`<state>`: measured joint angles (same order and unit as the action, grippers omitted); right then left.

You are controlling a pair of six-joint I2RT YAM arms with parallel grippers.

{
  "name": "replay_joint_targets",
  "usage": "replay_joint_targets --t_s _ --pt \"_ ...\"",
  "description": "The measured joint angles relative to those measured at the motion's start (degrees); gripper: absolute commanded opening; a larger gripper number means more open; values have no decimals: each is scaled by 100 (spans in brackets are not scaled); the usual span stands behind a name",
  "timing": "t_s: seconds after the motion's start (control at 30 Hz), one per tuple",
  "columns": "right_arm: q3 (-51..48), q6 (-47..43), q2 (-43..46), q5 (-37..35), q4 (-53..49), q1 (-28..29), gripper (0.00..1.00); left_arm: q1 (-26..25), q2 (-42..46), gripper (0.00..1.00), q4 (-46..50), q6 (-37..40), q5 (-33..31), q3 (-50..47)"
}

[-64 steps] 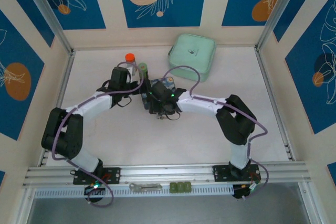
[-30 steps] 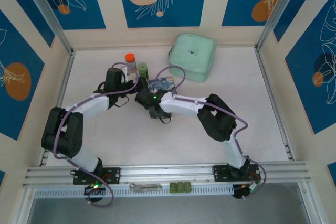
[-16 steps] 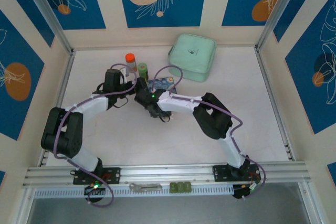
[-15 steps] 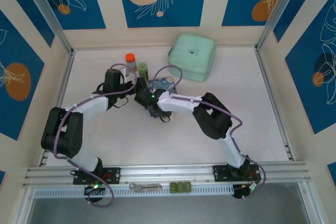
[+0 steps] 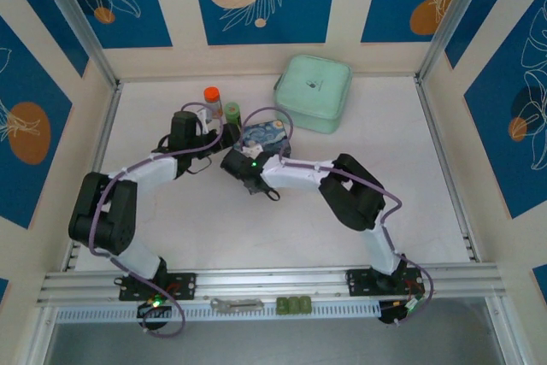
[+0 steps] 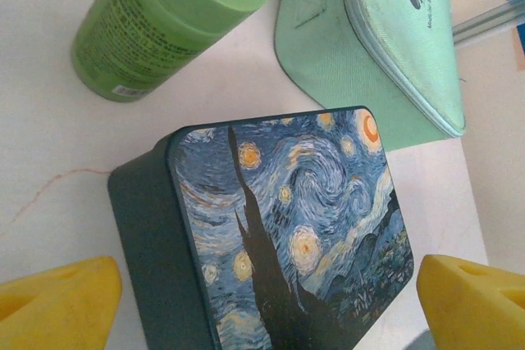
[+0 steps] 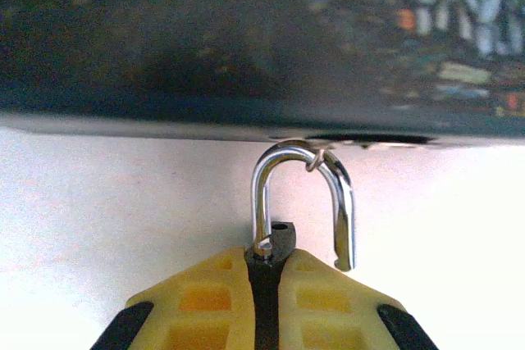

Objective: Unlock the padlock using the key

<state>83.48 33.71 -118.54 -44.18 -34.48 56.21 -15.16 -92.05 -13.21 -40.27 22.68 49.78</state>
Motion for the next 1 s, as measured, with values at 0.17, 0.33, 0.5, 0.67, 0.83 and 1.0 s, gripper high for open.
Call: replay_joint_targets --t_s 0.17,0.33,0.5,0.67,0.83,1.0 --pt "-1001 -1244 529 164 1320 -37 0 -175 -262 88 7 -146 15 2" --pt "-1832 -2796 855 428 2723 -153 0 -474 -555 80 118 -131 -33 92" --pt "-2341 -4398 933 944 3960 -389 0 -468 -911 78 247 -57 -59 352" --pt "-2562 -5346 890 1438 4715 -575 0 -461 -994 76 343 -20 -20 505" --pt "-2612 -5842 824 1674 5047 -640 0 -435 -994 76 332 -20 -33 514" --pt "-2625 -5864 896 2081 5156 -616 0 -455 -990 76 341 -15 -72 514"
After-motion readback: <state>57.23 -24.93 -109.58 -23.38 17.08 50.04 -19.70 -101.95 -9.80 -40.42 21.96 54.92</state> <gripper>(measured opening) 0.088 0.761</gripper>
